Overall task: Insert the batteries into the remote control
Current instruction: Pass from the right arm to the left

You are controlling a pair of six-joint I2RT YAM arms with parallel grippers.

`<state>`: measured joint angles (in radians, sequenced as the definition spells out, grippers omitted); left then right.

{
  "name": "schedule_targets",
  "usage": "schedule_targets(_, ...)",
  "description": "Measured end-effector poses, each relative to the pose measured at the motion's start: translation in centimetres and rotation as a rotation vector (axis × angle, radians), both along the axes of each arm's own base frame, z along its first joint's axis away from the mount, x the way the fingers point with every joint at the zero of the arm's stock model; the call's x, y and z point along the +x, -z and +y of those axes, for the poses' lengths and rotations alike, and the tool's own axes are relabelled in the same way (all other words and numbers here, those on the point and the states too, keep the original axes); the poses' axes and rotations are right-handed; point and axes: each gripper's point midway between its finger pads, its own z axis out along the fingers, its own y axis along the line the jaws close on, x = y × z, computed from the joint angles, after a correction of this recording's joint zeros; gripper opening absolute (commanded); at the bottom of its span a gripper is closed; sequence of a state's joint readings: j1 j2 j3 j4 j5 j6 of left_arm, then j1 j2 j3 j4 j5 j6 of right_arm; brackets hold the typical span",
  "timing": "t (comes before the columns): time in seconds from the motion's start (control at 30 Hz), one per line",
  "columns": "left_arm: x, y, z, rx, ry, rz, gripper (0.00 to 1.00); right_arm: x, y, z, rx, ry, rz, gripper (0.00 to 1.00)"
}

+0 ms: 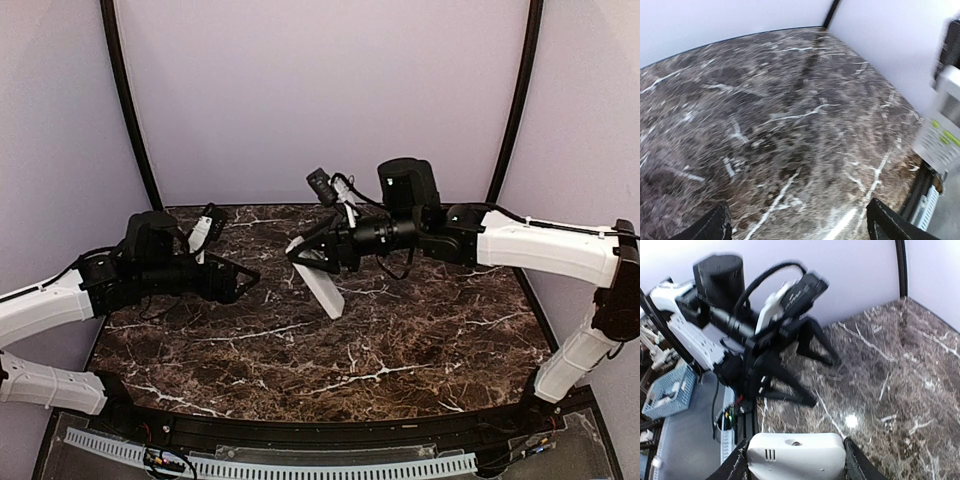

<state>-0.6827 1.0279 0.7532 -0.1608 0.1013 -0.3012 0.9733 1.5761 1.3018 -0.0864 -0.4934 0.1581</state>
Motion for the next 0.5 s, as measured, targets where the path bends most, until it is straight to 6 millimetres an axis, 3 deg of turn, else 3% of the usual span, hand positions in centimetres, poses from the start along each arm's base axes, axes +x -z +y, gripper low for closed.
schedule_targets(0.07,-1.8,-2.2,-2.4,-0.035,0.131,-0.062,0.98,0.7,-2.8,-0.5,0.094,0.0,0.003,0.15)
schedule_targets(0.2,-6.1,-8.7,-7.1,-0.202,0.433,-0.201,0.99,0.6,-6.5,-0.6,0.217,-0.043,0.0,0.13)
schedule_targets(0.3,-8.0,-12.2,-8.3,-0.32,0.564,-0.27,0.99,0.0,-8.2,-0.5,0.266,-0.08,0.001,0.12)
schedule_targets(0.5,-9.2,-15.9,-9.7,-0.411,0.681,-0.327,0.98,-0.9,-11.4,-0.7,0.374,-0.122,-0.022,0.09)
